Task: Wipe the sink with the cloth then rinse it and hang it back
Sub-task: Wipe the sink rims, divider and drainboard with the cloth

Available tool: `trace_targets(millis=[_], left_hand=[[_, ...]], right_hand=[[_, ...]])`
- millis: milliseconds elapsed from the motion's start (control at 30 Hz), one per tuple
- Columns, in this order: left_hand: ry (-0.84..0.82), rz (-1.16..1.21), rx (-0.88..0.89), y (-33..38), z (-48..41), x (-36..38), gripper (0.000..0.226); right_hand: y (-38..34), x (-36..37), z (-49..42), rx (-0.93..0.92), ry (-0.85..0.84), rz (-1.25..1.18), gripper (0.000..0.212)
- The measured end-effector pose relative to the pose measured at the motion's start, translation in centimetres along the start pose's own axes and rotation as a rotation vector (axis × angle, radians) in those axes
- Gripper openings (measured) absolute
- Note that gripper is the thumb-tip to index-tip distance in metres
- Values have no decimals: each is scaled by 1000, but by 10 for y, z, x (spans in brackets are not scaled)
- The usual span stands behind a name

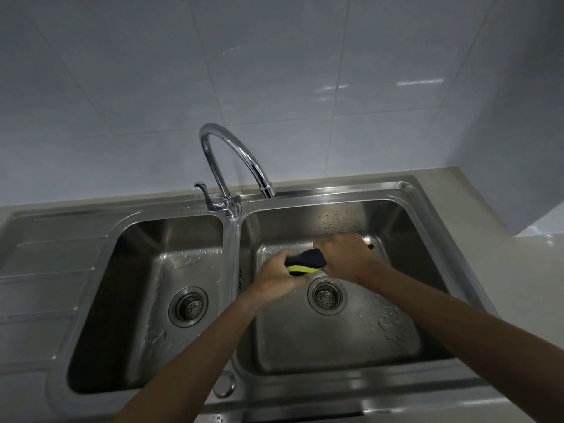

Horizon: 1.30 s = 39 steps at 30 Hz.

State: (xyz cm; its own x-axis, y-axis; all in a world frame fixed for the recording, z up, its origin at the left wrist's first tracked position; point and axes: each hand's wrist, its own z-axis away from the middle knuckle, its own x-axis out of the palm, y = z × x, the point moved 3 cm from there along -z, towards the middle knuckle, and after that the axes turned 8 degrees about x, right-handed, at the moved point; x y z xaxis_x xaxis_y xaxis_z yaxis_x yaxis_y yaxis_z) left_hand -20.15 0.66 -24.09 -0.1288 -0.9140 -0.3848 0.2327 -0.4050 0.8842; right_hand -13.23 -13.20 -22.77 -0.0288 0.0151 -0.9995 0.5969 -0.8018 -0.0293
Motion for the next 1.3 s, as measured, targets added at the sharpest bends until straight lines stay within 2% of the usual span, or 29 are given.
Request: trace_targets(millis=[67,100,167,233,367,433,533,633,767,867,967,1167,1300], left_hand=[[169,180,-88,-14,0,-7,43],[228,324,-142,-19,2,-9,42],[242,614,-201,-25,5,-6,29],[201,780,-196,-23,10,-1,30],[266,885,-151,-18,10,-1,33],[330,947,-152,-17,9,-3,33],[383,995,-107,-12,9,-7,24],[395,1036,-64,-7,8,-10,33],[369,827,11,-2,12,-6,28],[334,698,52,-1,16,1,25],[374,662,62,-3,14,-1,27],[480,376,162,-12,6,-25,27],[449,166,248,-12,1,-33,26]], right_hand=[[4,4,9,189,-61,-151,27],[6,5,13,267,-68,-221,30],[7,10,20,357,-70,-316,36],[6,15,25,380,-97,-399,43],[-2,13,34,287,-134,-640,64],[-5,10,38,214,-127,-640,71],[-5,4,42,158,2,-541,70],[-8,4,42,76,77,-643,62],[-16,11,39,175,18,-915,44],[-22,10,36,225,115,-981,8],[-19,12,36,265,166,-1027,23],[-4,10,35,412,222,-1241,14],[-10,0,37,400,137,-1413,10]])
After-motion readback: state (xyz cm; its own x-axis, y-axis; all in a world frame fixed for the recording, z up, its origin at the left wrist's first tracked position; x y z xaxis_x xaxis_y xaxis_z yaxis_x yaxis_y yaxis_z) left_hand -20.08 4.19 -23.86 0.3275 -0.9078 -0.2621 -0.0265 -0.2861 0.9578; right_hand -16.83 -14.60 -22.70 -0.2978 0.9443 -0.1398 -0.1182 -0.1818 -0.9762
